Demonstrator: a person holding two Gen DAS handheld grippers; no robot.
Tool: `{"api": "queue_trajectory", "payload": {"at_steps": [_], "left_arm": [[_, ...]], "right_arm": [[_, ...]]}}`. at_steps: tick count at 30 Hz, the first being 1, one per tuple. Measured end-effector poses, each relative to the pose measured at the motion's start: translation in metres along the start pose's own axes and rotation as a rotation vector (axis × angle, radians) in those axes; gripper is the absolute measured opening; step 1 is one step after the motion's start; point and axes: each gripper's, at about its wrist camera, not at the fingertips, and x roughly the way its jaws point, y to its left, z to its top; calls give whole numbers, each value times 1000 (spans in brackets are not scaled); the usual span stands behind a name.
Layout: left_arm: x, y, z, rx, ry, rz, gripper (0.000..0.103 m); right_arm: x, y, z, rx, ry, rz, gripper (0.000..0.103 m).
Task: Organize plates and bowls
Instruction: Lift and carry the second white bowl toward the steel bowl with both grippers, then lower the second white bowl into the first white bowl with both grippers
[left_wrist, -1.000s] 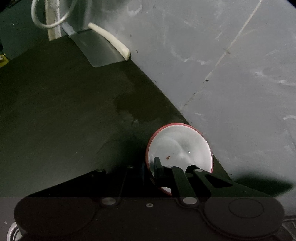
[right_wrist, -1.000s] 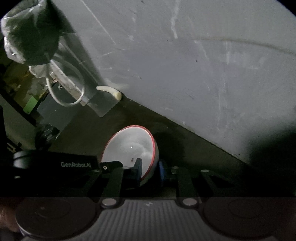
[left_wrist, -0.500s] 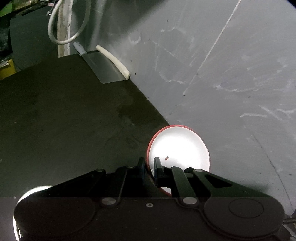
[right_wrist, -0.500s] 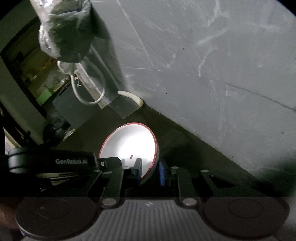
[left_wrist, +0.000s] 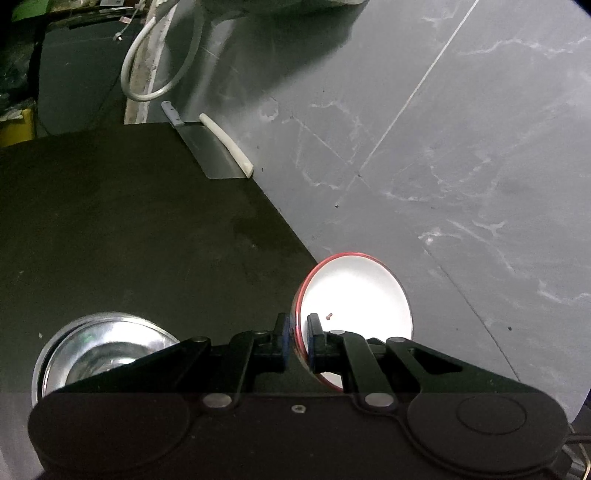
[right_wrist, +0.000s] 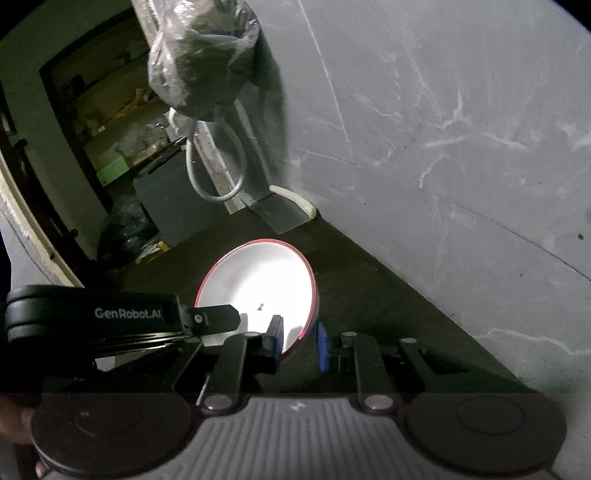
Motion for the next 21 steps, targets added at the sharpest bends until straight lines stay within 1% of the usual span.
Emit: {"api": "queue_trajectory", "payload": {"at_steps": [4, 8, 21], "left_arm": [[-11, 5, -14, -24, -5, -6, 9], [-18, 9, -30, -36, 8, -7, 9], [-25, 11, -61, -16, 70, -21, 9]], "right_arm": [[-9, 6, -9, -16, 12, 10, 21], [-18, 9, -21, -36, 27, 12, 21], [-40, 7, -51, -40, 79, -4, 21]]}}
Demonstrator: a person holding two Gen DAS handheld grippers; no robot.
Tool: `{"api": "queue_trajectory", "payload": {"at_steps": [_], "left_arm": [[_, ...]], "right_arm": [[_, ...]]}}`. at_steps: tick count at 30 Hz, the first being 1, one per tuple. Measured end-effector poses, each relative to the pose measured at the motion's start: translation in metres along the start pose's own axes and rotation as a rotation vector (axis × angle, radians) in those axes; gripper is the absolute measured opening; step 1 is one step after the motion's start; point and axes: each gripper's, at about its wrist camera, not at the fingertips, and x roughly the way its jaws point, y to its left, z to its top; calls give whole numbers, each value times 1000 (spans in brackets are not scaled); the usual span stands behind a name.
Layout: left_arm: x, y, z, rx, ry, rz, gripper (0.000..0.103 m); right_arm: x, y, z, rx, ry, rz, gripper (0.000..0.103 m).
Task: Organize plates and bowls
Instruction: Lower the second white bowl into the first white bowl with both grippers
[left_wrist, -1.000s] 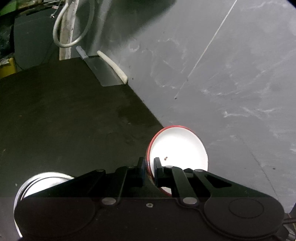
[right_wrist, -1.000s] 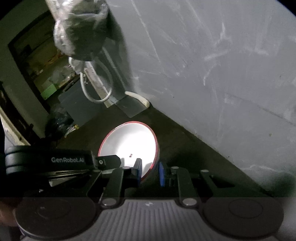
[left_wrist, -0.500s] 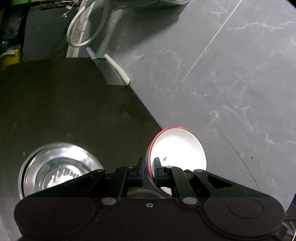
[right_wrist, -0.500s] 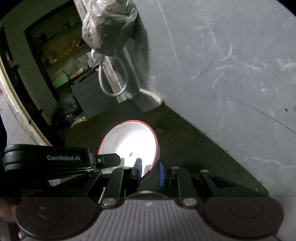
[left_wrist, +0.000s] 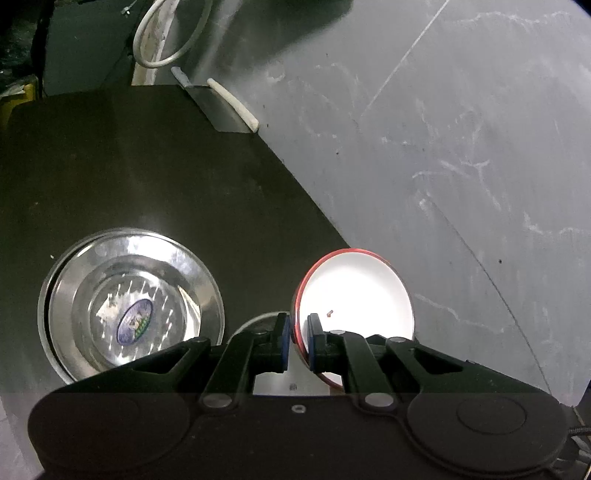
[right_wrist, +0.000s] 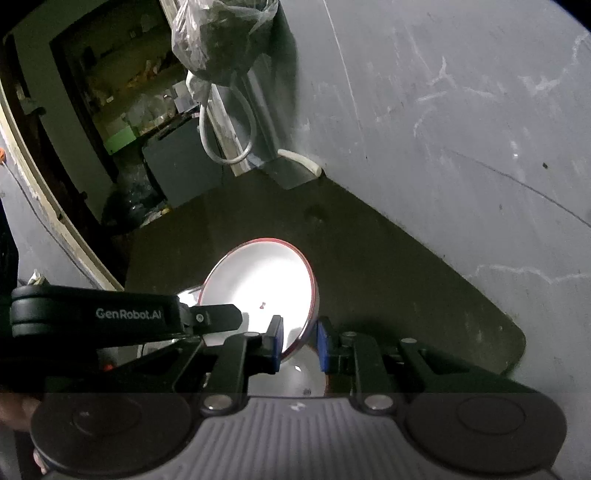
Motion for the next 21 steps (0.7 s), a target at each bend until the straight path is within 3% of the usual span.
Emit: {"api": "queue_trajectory", "payload": {"at_steps": [21], "left_arm": [[-3, 12, -21, -10, 67, 34, 11]], "right_arm": [[-1, 2, -18, 14, 82, 34, 21]]}}
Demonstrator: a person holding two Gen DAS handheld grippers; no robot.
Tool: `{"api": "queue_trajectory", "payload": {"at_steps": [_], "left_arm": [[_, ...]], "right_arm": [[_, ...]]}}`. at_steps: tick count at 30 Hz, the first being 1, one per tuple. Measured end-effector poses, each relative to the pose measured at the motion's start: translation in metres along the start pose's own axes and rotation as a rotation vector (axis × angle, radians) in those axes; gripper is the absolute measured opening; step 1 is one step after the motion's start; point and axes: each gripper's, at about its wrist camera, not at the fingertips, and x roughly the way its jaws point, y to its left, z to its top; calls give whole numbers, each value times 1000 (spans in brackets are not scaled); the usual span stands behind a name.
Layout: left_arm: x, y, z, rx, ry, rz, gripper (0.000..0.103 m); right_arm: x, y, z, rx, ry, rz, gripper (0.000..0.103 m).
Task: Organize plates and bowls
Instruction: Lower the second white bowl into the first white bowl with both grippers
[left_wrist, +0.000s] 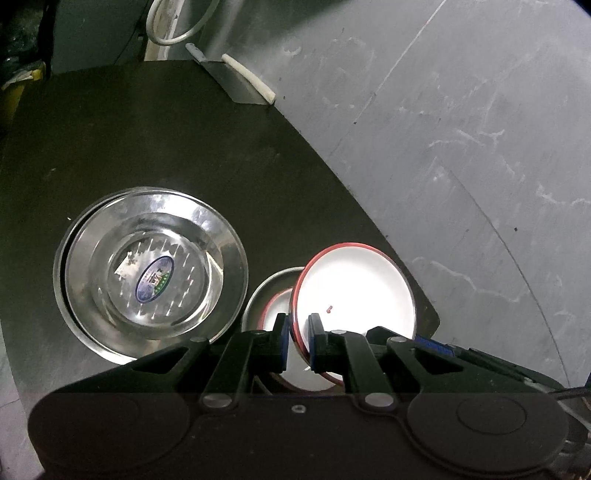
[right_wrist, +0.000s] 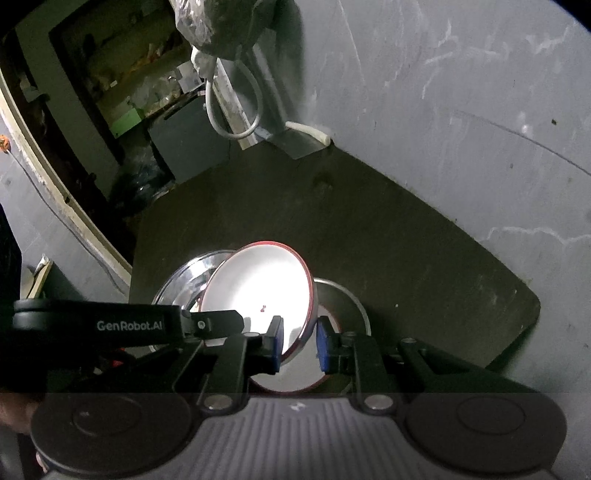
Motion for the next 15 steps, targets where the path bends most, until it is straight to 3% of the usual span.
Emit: {"api": "queue_trajectory", "payload": {"at_steps": [15], "left_arm": [[13, -1, 0, 13, 60, 38, 11]], "right_arm": [[8, -2, -6, 15, 85, -13, 21]]}}
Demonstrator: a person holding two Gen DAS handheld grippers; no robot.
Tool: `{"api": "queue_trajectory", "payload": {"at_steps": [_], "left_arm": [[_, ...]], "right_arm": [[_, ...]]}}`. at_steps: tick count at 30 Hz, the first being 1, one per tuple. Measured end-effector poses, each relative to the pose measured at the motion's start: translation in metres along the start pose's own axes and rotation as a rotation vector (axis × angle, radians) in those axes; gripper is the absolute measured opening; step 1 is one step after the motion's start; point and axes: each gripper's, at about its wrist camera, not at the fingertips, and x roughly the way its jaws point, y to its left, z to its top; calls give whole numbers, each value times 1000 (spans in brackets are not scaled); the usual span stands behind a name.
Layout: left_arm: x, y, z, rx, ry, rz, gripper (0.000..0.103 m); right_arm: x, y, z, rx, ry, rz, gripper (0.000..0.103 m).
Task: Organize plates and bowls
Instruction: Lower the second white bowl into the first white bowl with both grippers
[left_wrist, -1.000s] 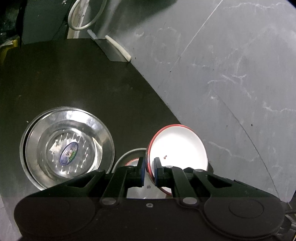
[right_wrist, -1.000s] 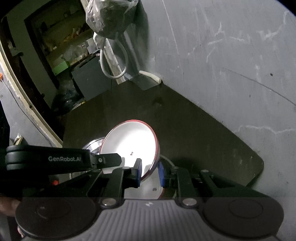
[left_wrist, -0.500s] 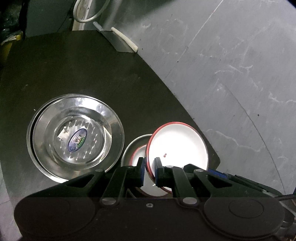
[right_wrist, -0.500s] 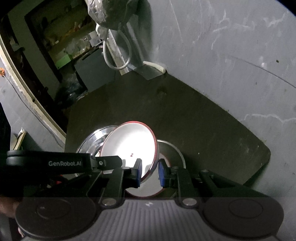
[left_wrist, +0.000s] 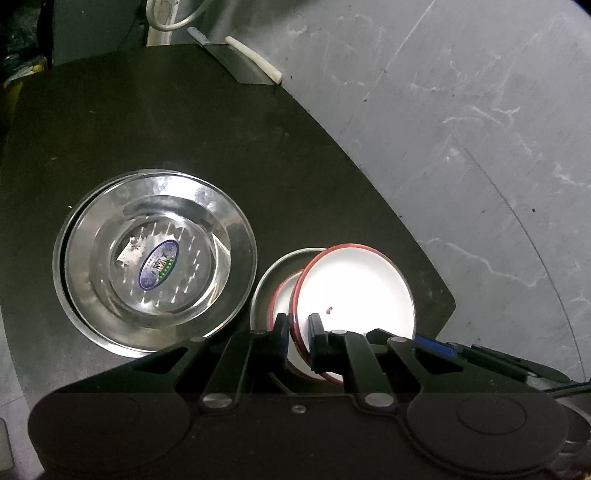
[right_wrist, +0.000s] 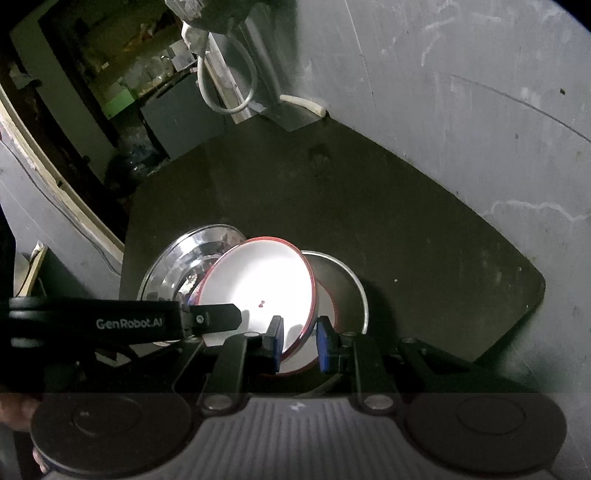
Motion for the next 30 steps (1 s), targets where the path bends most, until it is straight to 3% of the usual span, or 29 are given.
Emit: {"api": "queue_trajectory", "payload": {"at_steps": [30], "left_arm": [[21, -5, 1, -23, 65, 22, 12]], "right_arm": [[16, -10, 0, 11, 75, -2, 24]]}}
